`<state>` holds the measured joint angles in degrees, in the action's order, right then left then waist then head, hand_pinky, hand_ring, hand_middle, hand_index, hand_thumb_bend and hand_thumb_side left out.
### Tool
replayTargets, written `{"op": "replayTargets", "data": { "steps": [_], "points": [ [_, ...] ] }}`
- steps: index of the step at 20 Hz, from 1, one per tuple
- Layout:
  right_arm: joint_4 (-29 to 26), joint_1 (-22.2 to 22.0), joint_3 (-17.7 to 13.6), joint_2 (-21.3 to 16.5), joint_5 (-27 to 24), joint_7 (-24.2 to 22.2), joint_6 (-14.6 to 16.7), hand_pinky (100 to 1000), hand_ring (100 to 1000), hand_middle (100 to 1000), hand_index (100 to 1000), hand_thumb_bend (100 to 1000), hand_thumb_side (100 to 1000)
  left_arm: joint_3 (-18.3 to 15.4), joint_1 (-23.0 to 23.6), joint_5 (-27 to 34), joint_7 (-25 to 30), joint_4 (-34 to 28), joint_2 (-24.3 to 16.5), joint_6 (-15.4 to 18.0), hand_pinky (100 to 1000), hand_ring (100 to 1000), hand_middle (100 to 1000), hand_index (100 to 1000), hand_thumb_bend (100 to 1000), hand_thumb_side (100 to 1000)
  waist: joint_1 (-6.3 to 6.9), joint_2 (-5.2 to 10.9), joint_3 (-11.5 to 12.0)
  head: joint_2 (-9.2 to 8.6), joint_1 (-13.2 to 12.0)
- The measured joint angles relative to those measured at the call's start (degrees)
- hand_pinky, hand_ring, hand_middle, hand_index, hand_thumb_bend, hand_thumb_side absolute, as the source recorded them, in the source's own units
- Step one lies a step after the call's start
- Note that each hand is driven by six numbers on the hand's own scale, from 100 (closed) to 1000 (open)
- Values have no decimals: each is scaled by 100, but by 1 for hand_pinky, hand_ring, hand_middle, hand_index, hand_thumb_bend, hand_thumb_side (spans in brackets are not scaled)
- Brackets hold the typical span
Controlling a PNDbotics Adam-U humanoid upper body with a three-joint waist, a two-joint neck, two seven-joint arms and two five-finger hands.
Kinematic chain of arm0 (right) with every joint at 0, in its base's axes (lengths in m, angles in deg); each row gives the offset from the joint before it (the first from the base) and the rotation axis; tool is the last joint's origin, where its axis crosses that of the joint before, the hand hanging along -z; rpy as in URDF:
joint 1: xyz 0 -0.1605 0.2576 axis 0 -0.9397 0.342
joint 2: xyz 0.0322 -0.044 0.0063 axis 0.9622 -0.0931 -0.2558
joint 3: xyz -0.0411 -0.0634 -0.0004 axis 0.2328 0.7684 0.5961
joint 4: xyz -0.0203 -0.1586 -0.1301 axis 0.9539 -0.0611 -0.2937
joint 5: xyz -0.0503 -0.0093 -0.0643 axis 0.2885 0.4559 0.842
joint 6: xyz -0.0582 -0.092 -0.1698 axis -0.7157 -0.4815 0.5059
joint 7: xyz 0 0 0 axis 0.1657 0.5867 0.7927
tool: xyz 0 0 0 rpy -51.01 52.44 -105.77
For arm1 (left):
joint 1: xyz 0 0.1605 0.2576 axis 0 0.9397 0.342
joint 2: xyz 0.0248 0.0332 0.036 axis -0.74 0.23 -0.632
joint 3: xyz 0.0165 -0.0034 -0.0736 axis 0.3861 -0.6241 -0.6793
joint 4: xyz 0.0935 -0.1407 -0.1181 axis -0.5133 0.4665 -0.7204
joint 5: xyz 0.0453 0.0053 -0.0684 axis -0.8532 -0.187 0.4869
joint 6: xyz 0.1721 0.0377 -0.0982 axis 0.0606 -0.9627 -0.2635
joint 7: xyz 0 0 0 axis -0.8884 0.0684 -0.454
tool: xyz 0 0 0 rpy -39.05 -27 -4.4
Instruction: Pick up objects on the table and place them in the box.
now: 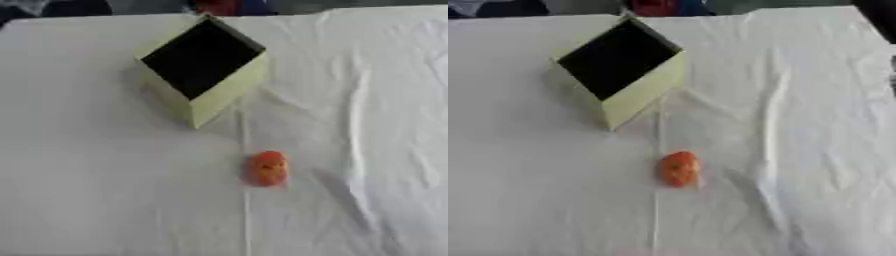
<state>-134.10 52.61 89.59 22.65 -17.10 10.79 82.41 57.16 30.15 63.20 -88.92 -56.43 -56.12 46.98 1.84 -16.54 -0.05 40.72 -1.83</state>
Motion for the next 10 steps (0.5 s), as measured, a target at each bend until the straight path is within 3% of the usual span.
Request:
{"op": "replayTargets", "data": {
  "steps": [5,10],
  "points": [
    [9,125,95,-19,61,-78,-51,845,758,674,797,100,790,0,0,0,3,0,0,-1,681,607,641,716,130,810,-1,7,6,2,6],
    [194,837,715,-336,476,-695,-270,860,797,721,820,100,787,4,8,5,19,0,0,-10,681,607,641,716,130,810,-41,84,10,21,53]
  ]
}}
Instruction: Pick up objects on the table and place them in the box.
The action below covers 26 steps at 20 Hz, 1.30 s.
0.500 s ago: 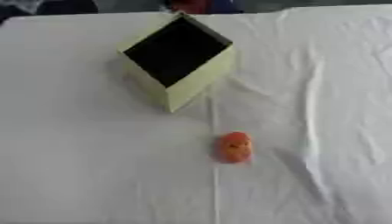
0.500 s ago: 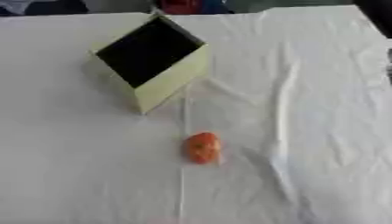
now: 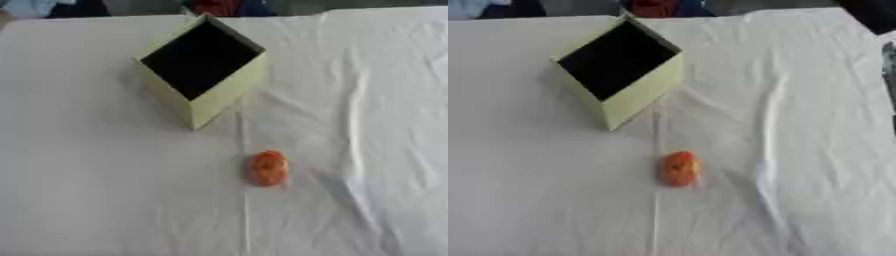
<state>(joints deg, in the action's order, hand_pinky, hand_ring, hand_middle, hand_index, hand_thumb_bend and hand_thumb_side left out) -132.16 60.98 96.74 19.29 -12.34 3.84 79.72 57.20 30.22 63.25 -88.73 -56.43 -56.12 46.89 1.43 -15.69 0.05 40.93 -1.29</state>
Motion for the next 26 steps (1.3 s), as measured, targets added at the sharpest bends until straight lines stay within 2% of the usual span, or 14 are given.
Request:
{"op": "replayTargets", "data": {
  "steps": [6,13,20,26],
  "points": [
    [307,1092,1047,-233,428,-1098,-345,875,837,760,837,100,813,5,53,5,46,0,-7,-7,681,607,642,716,130,810,-66,81,-2,71,31],
    [576,1954,2036,-263,611,-2212,-403,878,856,776,840,100,872,38,98,8,72,0,-11,-26,681,607,642,715,130,812,-98,141,-14,133,31],
    [733,2118,2647,-150,522,-2916,-460,875,859,779,837,100,908,55,111,21,96,0,-11,-42,680,606,642,714,129,813,-119,148,-12,137,32],
    [810,1950,2836,-178,396,-3061,-397,875,860,776,837,100,927,69,125,22,111,0,-11,-40,680,606,642,713,129,814,-121,146,-16,135,12]
  ]
}}
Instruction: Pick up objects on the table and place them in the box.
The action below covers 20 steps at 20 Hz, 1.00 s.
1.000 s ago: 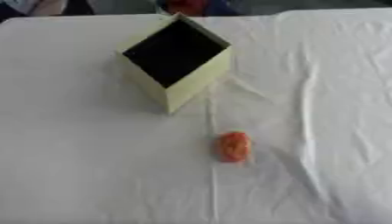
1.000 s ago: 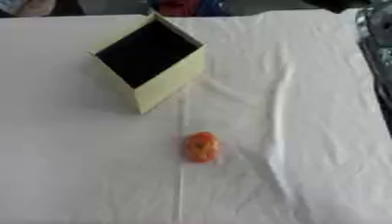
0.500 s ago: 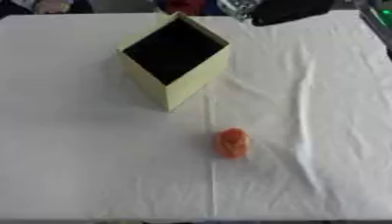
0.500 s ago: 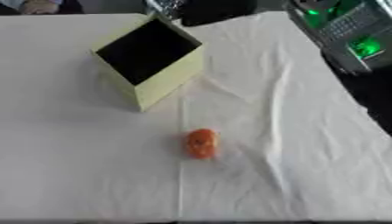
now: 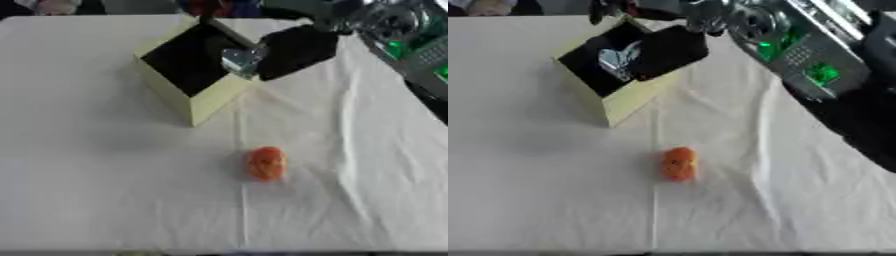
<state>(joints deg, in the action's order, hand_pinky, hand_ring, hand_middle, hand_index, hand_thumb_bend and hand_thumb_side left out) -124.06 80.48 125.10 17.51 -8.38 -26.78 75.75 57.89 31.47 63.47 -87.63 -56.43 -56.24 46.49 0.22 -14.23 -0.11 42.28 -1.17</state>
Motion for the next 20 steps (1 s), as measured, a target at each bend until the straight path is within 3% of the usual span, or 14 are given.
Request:
{"op": "replayTargets", "data": {
  "steps": [6,13,17,20],
  "points": [
    [-15,-290,13,-321,-102,378,372,881,865,779,842,100,930,0,15,0,2,0,-6,-2,680,606,642,713,129,814,-34,-1,-62,0,-44],
    [-12,-743,-22,-797,69,1246,1159,883,858,772,846,100,940,0,22,-2,1,0,-54,-3,680,606,642,713,130,814,-76,-1,-100,0,-75],
    [77,-854,-12,-861,202,1513,1396,877,850,763,841,100,953,0,22,-2,1,0,-55,-3,680,606,643,712,130,814,-77,-1,-113,0,-84],
    [155,-1178,36,-950,245,1646,1548,875,845,760,840,100,982,0,22,-3,1,0,-55,-3,680,606,643,712,130,814,-80,-1,-120,0,-96]
  ]
}}
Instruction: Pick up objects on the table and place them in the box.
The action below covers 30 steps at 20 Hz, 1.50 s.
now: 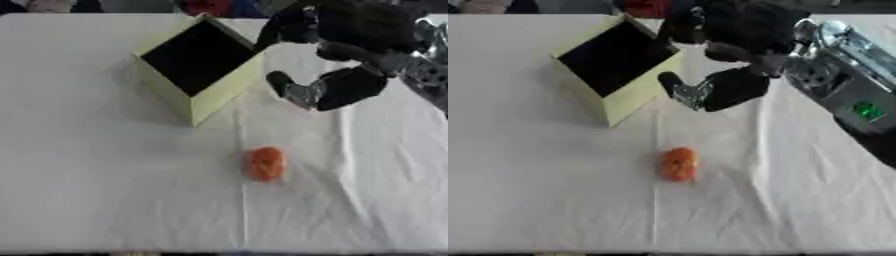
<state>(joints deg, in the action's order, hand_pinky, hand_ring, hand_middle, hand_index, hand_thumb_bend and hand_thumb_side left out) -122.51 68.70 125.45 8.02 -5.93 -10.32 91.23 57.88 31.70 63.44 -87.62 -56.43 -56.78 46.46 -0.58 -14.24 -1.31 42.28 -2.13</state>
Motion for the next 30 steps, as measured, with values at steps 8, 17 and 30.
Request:
{"op": "replayTargets", "data": {
  "steps": [8,17,30],
  "points": [
    [9,-571,19,-119,289,269,422,879,858,771,848,100,969,3,4,0,9,0,0,-6,679,606,643,711,130,814,-2,25,43,7,31],
    [11,-916,71,-215,682,585,815,879,858,780,860,100,917,7,11,3,34,0,-1,-8,679,606,644,710,129,815,8,31,69,47,89],
    [93,-948,177,-238,1128,1016,1255,889,876,803,894,100,1000,53,52,18,72,0,-5,-18,679,605,645,709,129,817,6,91,56,78,114]
  ]
}}
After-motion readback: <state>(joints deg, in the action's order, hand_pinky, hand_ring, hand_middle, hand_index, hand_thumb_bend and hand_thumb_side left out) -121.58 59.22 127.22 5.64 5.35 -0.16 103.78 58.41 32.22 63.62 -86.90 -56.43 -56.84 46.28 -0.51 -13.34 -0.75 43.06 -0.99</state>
